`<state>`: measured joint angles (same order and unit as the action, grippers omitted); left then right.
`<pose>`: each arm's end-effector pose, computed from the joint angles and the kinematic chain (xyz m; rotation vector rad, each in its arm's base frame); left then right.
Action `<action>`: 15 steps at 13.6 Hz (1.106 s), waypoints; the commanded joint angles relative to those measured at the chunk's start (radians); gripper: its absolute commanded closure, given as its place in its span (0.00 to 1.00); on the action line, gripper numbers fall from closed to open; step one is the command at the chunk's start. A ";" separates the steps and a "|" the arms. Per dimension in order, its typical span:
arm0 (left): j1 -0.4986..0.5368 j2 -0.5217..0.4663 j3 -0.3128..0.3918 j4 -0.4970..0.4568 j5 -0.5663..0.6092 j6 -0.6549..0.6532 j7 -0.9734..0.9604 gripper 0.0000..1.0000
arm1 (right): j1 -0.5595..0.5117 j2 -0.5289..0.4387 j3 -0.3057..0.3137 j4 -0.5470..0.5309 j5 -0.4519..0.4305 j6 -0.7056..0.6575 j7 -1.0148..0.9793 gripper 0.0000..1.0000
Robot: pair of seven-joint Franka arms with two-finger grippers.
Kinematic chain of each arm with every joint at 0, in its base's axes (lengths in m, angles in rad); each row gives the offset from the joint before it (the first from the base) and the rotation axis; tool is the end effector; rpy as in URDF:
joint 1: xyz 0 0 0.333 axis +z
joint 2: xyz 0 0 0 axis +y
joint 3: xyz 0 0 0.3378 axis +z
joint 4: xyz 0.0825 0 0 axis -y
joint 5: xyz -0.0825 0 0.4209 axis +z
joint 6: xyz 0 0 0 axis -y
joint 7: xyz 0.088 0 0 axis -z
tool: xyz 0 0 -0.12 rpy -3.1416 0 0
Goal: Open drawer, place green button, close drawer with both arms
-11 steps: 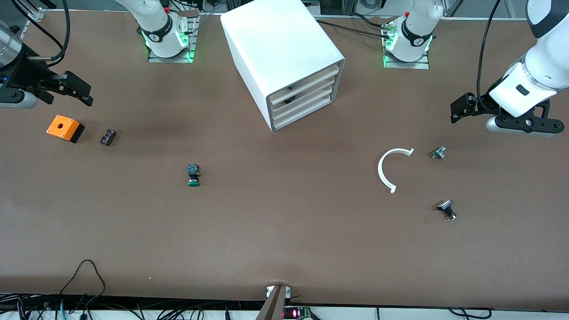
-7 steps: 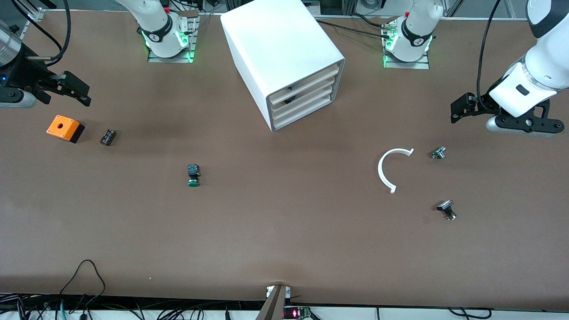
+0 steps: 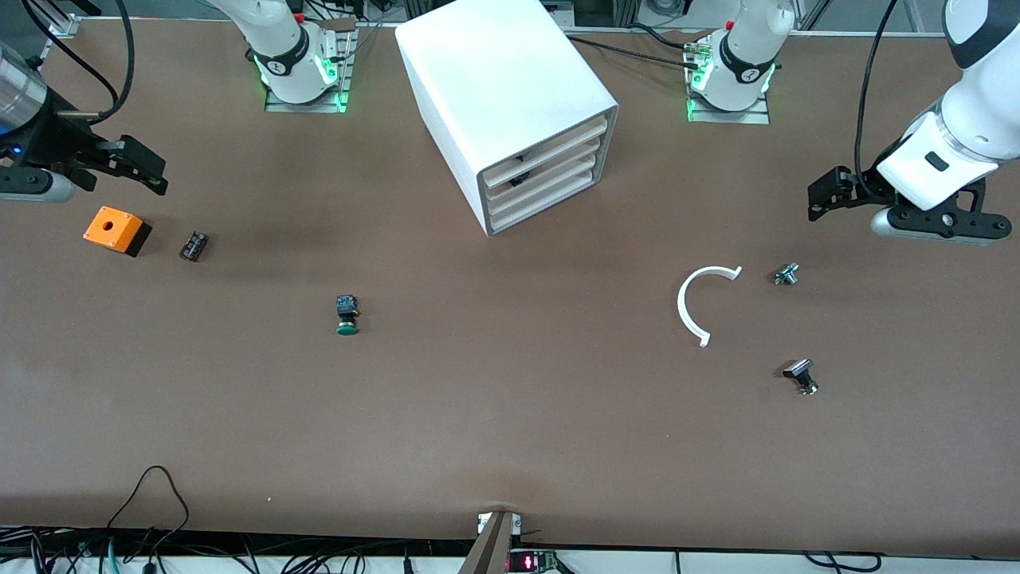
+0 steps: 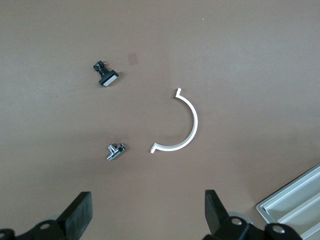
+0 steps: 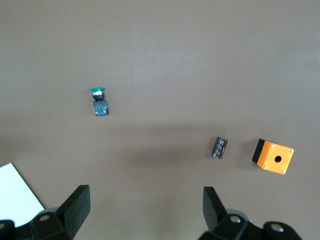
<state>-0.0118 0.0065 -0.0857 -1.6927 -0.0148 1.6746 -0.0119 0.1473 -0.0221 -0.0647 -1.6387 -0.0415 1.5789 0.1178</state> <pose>0.5947 -0.0597 0.5761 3.1247 -0.1311 -0.0397 0.5811 0.0428 0.6125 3.0971 -0.0527 -0.0520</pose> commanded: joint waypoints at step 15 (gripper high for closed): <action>-0.027 0.165 -0.016 0.120 -0.549 -0.328 0.023 0.01 | 0.092 0.166 0.034 -0.220 0.015 0.351 0.002 0.00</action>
<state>-0.0349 0.1312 -0.1045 -1.6103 -0.5034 1.3750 -0.0105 0.2275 0.1266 -0.0292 -1.8410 -0.0396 1.8889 0.1146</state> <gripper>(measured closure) 0.009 0.000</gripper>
